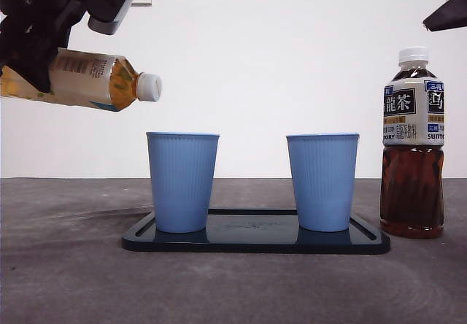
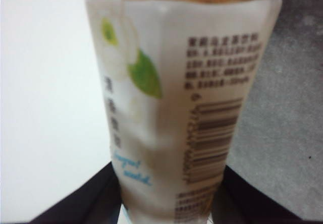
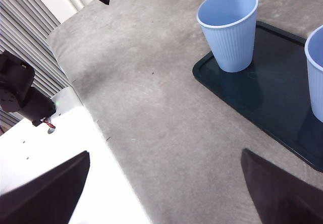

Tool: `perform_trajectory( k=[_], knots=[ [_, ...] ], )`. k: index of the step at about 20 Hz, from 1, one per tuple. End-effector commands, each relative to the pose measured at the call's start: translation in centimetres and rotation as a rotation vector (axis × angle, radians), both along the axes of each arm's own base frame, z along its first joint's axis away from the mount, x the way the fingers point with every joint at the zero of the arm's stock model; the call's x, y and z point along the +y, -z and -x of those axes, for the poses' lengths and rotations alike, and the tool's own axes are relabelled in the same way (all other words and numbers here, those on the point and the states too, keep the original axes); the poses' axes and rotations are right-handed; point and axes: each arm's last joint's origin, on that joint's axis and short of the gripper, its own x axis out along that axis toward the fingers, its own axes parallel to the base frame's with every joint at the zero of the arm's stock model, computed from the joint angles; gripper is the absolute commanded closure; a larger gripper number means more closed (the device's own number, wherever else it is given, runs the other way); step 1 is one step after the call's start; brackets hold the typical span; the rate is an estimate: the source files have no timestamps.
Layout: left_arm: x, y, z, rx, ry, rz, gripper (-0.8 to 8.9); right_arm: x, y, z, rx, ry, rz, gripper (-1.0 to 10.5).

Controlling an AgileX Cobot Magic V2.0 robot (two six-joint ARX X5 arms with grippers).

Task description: Pour the drink into the cup

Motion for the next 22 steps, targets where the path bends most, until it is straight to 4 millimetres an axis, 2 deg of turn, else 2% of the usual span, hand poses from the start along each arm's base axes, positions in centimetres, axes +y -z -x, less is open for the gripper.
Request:
perform_trajectory(
  k=[1,4,7,11,14,17,22],
  knots=[
    [-0.5,-1.4,-0.3,-0.066,-0.015,0.042,6.64,0.1,-0.5,0.0,-0.026,-0.013,-0.004,4.7],
    [-0.4,-1.7,-0.2,-0.131,-0.113,0.234,6.64,0.1,-0.5,0.0,-0.028,-0.006,0.000,4.7],
    [0.1,-2.6,0.5,-0.175,-0.203,0.529,6.63,0.1,-0.5,0.0,-0.030,0.002,0.005,4.7],
    [1.5,-4.3,2.2,-0.079,-0.260,1.069,6.61,0.0,-0.5,-0.1,-0.031,0.015,0.013,4.7],
    [2.9,-5.0,2.5,-0.002,-0.296,1.336,6.58,0.0,-0.4,0.0,-0.024,0.015,0.017,4.7],
    [3.8,-3.7,2.4,-0.010,-0.327,1.483,6.58,0.0,-0.3,0.0,-0.018,0.015,0.020,4.7],
    [4.0,1.2,2.2,-0.081,-0.330,1.653,6.59,0.0,-0.3,0.0,-0.012,0.016,0.021,4.7]
  ],
)
